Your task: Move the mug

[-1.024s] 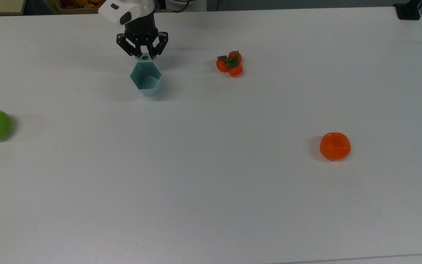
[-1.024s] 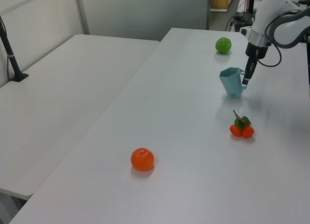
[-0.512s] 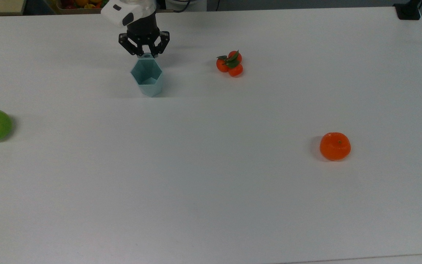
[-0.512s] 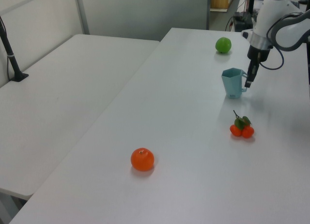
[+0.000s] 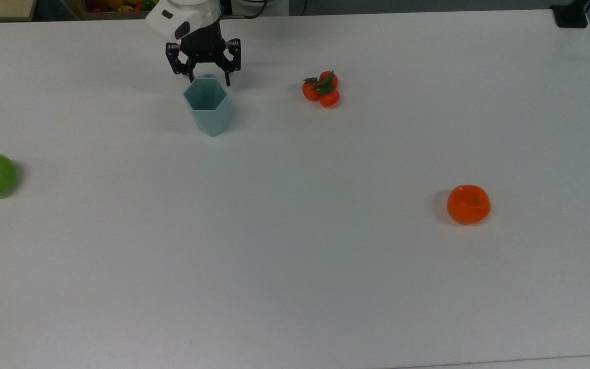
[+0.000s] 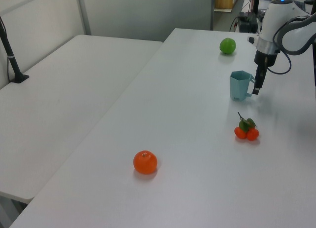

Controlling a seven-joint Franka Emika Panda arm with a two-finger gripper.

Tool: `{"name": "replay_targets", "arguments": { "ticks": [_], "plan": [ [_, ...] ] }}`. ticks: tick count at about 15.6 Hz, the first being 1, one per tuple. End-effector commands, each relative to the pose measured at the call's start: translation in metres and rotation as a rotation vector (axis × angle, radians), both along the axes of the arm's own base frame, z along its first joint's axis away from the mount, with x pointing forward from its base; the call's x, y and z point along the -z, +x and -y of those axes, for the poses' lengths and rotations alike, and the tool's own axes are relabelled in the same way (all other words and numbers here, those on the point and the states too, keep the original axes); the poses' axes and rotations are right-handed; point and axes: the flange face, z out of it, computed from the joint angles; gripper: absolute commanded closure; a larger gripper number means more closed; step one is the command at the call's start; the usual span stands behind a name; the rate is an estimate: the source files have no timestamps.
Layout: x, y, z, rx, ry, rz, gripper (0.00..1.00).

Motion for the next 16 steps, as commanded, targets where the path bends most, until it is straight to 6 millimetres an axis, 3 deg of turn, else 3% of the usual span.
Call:
{"name": "replay_targets", "arguments": {
  "ticks": [1, 4, 8, 11, 12, 16],
  "plan": [
    [-0.024, 0.001, -0.004, -0.013, 0.012, -0.074, 0.0],
    [-0.074, 0.019, -0.008, -0.024, 0.016, -0.134, 0.0],
    [-0.165, 0.038, -0.019, -0.035, 0.025, -0.161, 0.0],
    [-0.226, 0.048, -0.023, 0.079, 0.041, -0.17, 0.0],
    [-0.252, 0.054, -0.035, 0.162, 0.061, -0.161, 0.0],
    [-0.287, 0.056, -0.045, 0.291, 0.121, -0.147, 0.0]
  ]
}}
